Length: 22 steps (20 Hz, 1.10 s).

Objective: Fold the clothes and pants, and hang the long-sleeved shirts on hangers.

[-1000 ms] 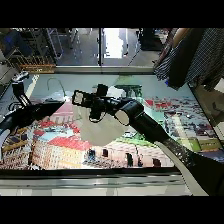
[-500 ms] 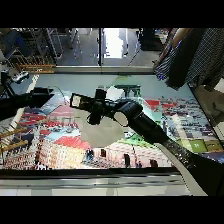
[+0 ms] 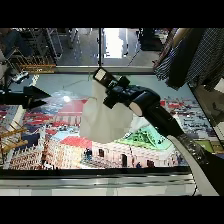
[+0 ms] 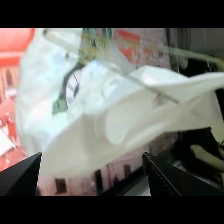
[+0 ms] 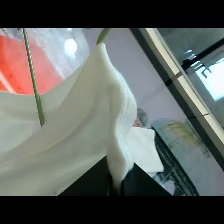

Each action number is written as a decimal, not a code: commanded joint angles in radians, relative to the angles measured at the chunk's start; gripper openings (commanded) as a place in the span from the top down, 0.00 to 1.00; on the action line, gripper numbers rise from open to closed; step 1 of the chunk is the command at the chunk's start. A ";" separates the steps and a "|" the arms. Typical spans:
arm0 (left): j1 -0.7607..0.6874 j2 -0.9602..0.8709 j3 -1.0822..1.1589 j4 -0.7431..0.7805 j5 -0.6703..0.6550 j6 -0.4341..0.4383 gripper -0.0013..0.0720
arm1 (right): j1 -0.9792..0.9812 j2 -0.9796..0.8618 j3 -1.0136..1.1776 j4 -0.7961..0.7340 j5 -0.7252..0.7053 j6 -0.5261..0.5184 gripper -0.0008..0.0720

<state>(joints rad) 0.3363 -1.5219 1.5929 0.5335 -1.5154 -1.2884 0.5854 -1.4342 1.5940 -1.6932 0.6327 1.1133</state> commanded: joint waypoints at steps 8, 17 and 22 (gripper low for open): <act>-0.549 0.002 -0.080 0.160 0.653 -0.493 0.19 | -0.042 0.040 0.055 -0.056 0.009 0.046 0.96; -0.571 -0.122 -0.079 0.200 0.724 -0.667 0.97 | -0.019 0.092 0.055 -0.056 0.050 0.045 0.96; -0.427 -0.104 -0.077 0.191 0.732 -0.498 0.97 | -0.049 0.150 0.055 -0.002 0.154 0.046 0.96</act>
<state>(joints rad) -0.1646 -1.6321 1.5139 0.7246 -0.8017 -1.8862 0.5541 -1.3148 1.6474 -1.7378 0.7284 1.1591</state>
